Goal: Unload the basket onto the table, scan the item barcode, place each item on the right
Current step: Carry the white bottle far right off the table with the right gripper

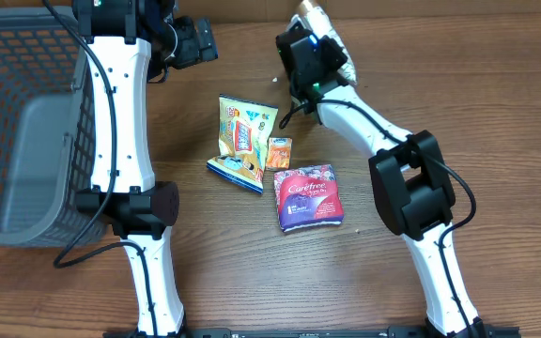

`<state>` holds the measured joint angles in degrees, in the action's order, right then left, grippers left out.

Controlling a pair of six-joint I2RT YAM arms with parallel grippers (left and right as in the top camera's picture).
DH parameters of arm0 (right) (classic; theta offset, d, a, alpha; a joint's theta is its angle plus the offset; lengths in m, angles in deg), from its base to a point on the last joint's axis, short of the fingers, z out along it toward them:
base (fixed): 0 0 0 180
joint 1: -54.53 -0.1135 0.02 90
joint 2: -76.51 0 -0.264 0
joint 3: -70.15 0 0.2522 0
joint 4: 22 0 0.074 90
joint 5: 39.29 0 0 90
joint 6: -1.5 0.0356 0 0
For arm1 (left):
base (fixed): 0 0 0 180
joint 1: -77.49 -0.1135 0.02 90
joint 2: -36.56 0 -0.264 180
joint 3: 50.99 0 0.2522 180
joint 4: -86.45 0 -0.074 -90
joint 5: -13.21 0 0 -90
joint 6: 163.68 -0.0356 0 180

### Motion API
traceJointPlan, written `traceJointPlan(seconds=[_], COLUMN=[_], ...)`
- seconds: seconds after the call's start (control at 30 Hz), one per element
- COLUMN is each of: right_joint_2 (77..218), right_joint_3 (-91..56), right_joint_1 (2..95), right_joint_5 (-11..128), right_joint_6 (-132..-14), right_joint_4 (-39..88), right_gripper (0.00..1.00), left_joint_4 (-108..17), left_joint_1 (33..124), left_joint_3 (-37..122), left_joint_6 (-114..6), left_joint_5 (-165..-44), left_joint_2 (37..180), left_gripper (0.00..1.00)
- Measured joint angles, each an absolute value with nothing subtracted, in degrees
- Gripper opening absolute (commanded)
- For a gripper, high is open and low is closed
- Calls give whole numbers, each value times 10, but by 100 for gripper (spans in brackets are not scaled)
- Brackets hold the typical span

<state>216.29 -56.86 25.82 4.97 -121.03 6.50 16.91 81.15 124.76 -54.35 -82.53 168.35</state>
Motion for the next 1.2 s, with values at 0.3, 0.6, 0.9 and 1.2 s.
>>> traceJointPlan(seconds=[0.3,0.6,0.9,1.2], right_joint_2=[2163,2163,2163,2163], right_joint_3=[-569,-569,-569,-570], right_joint_1=[251,255,332,487], right_joint_5=[48,-10,-157,-227], right_joint_6=[-1217,-1210,-1170,-1096], right_joint_4=[65,2,-64,83], right_gripper=[4,3,4,6], left_joint_4=[169,169,169,169], left_joint_1=[812,812,812,812], left_joint_3=[1248,1248,1248,1248], left_joint_6=[-543,-543,-543,-543], left_joint_5=[-825,-825,-825,-825], left_joint_2=[1683,1683,1683,1683], left_gripper=[100,100,99,100])
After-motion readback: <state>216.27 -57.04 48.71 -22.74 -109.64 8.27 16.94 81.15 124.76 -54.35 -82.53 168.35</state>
